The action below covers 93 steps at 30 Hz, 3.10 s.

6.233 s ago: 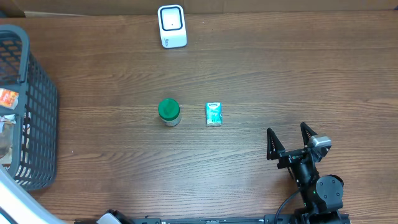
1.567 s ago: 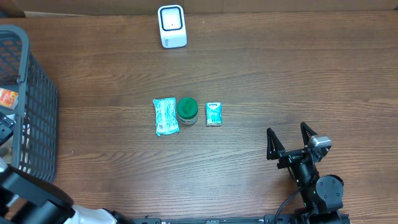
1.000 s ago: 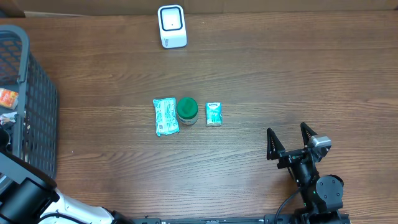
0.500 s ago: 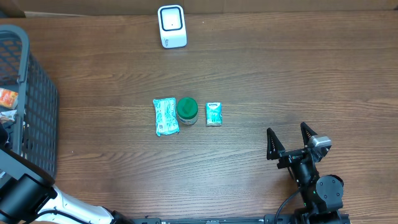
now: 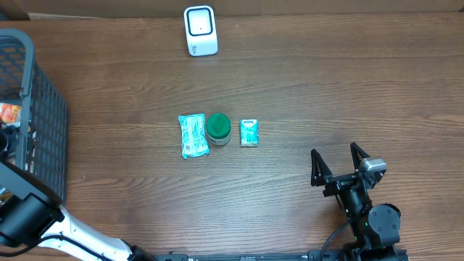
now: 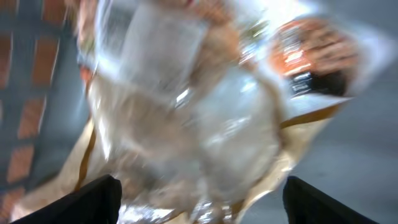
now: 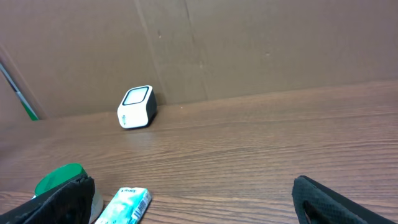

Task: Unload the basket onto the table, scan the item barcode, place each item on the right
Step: 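Lower the left gripper onto the dried mushroom bag and grasp it, then lift the mushroom bag and carry it beside the wipes packet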

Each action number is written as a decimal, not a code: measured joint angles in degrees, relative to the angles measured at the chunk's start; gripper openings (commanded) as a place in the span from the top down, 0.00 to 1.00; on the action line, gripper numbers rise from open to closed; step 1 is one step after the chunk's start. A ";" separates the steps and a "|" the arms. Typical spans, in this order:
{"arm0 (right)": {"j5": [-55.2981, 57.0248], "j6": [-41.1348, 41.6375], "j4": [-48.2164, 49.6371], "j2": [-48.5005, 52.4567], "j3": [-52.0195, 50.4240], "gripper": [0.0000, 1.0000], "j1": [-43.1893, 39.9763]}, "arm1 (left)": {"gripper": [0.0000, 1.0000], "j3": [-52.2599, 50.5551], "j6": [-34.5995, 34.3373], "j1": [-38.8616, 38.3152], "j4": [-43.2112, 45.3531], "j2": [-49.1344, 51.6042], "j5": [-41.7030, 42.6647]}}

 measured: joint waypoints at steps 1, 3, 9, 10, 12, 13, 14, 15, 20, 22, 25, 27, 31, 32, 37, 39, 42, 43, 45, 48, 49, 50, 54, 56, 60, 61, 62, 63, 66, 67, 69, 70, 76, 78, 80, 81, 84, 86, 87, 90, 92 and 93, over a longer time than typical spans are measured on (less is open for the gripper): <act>-0.02 0.00 0.02 0.00 0.00 0.00 0.00 | 0.13 0.42 1.20 -0.37 -0.02 0.00 0.17; 0.00 0.02 0.02 0.00 0.00 0.00 0.00 | 0.13 0.59 3.43 -1.14 0.22 0.02 0.61; 0.00 -0.02 0.02 0.00 0.00 0.00 0.00 | 0.13 0.61 6.75 -1.29 -0.24 1.92 0.55; -0.02 -0.02 0.02 0.00 0.00 0.00 0.00 | 0.11 0.61 7.15 -1.11 -0.39 2.40 0.26; 0.00 0.00 0.02 0.00 0.00 0.00 0.00 | 0.07 0.61 7.45 -0.92 -0.63 3.61 -0.74; 0.00 -0.02 -0.02 0.00 0.00 0.00 0.00 | 0.07 0.61 7.65 -0.72 -0.68 4.00 -1.64; 0.00 0.00 0.00 0.00 0.00 0.00 0.00 | 0.08 0.61 7.63 -0.50 -0.66 4.11 -1.88; 0.02 0.00 0.00 0.00 0.00 0.00 0.00 | 0.08 0.63 7.65 -0.28 -0.68 4.13 -2.05; 0.02 0.00 0.00 0.00 0.00 0.00 0.00 | 0.17 0.90 7.58 0.48 -0.68 4.48 -2.21; 0.00 0.00 0.02 0.00 0.00 0.00 0.00 | 0.26 1.11 7.26 0.48 -0.70 4.74 -2.21; 0.00 0.00 0.02 0.00 0.00 0.00 0.00 | 0.41 1.14 7.17 0.48 -0.66 4.87 -2.21; 0.00 0.02 0.02 0.00 0.00 0.00 0.00 | 0.58 1.16 6.58 0.48 -0.68 4.96 -2.29; 0.00 0.02 0.02 0.00 0.00 0.00 0.00 | 0.78 1.55 5.75 0.59 -1.05 4.94 -2.62; 0.00 0.00 -0.02 0.00 0.00 0.00 0.00 | 0.80 1.64 5.60 0.59 -1.11 4.94 -2.71; 0.00 0.00 -0.02 0.00 0.00 0.00 0.00 | 0.89 2.27 4.63 0.59 -2.69 4.96 -2.86; 0.00 0.02 0.02 0.00 0.00 0.00 0.00 | 0.91 2.99 4.46 0.57 -4.37 5.09 -2.67; 0.02 0.00 0.02 0.00 0.00 0.00 0.00 | 0.96 5.64 2.78 0.57 -7.98 5.90 -2.25; 0.00 0.02 -0.02 0.00 0.00 0.00 0.00 | 0.96 6.93 1.97 0.57 -9.40 6.27 -2.01; 0.00 0.00 0.00 0.00 0.00 0.00 0.00 | 0.96 10.23 0.07 0.55 -12.72 7.19 -1.55; 0.00 -0.02 0.00 0.00 0.00 0.00 0.00 | 0.96 15.32 -2.03 0.42 -17.00 8.09 -1.29; 0.00 0.00 0.00 0.00 0.00 0.00 0.00 | 0.96 19.21 -3.50 0.17 -19.34 8.13 -1.03; 0.00 0.00 0.00 0.00 0.00 0.00 0.00 | 0.96 21.09 -4.11 0.09 -20.50 8.22 -0.94; 0.00 0.00 -0.02 0.00 0.00 0.00 0.00 | 0.96 33.55 -7.78 -1.11 -26.10 8.20 2.08; 0.00 0.00 0.00 0.00 0.00 0.00 0.00 | 0.96 38.62 -9.42 -1.99 -27.65 8.13 4.17; 0.00 0.00 0.02 0.00 0.00 0.00 0.00 | 0.96 45.37 -12.98 -4.07 -29.75 7.30 8.52; 0.00 0.02 0.02 0.00 0.00 0.00 0.00 | 0.96 46.36 -13.84 -4.66 -29.99 6.69 9.62; 0.00 0.00 -0.02 0.00 0.00 0.00 0.00 | 0.96 46.93 -14.62 -5.22 -30.01 5.95 10.58; 0.00 0.00 0.02 0.00 0.00 0.00 0.00 | 0.96 47.43 -15.54 -5.90 -29.97 4.72 11.87; -0.02 0.00 0.02 0.00 0.00 0.00 0.00 | 0.96 47.80 -17.42 -7.37 -29.31 0.98 14.64; 0.02 0.02 0.02 0.00 0.00 0.00 0.00 | 0.96 47.89 -18.05 -7.85 -29.07 -0.50 15.54; 0.00 0.02 0.02 0.00 0.00 0.00 0.00 | 0.96 48.06 -18.84 -8.96 -28.39 -4.44 17.66; 0.00 0.02 0.00 0.00 0.00 0.00 0.00 | 0.96 48.13 -19.26 -9.38 -28.20 -5.92 18.47; 0.00 0.00 -0.02 0.00 0.00 0.00 0.00 | 0.96 48.76 -22.38 -14.23 -28.24 -17.90 23.87; 0.00 0.00 0.00 0.00 0.00 0.00 0.00 | 0.96 49.16 -22.86 -16.94 -28.83 -21.05 24.76; 0.00 0.00 0.00 0.00 0.00 0.00 0.00 | 0.96 49.57 -23.21 -20.35 -30.62 -23.69 25.51; 0.00 0.00 0.00 0.00 0.00 0.00 0.00 | 0.96 49.77 -23.39 -22.34 -31.95 -24.76 25.81; 0.00 0.00 0.00 0.00 0.00 0.00 0.00 | 0.96 50.05 -23.98 -28.24 -36.26 -25.88 26.40; 0.00 0.00 -0.02 0.00 0.00 0.00 0.00 | 0.96 49.72 -24.06 -32.22 -39.08 -25.33 26.43; 0.00 0.00 0.00 0.00 0.00 0.00 0.00 | 0.96 49.07 -24.20 -34.12 -40.19 -24.76 26.32; 0.00 0.00 -0.02 0.00 0.00 0.00 0.00 | 0.96 45.11 -24.44 -39.54 -43.12 -22.01 25.59; 0.00 0.00 0.00 0.00 0.00 0.00 0.00 | 0.96 41.83 -25.18 -42.14 -44.41 -20.02 25.00; 0.00 0.02 0.04 0.00 0.00 0.00 0.00 | 0.95 40.02 -25.77 -43.34 -44.63 -18.93 24.74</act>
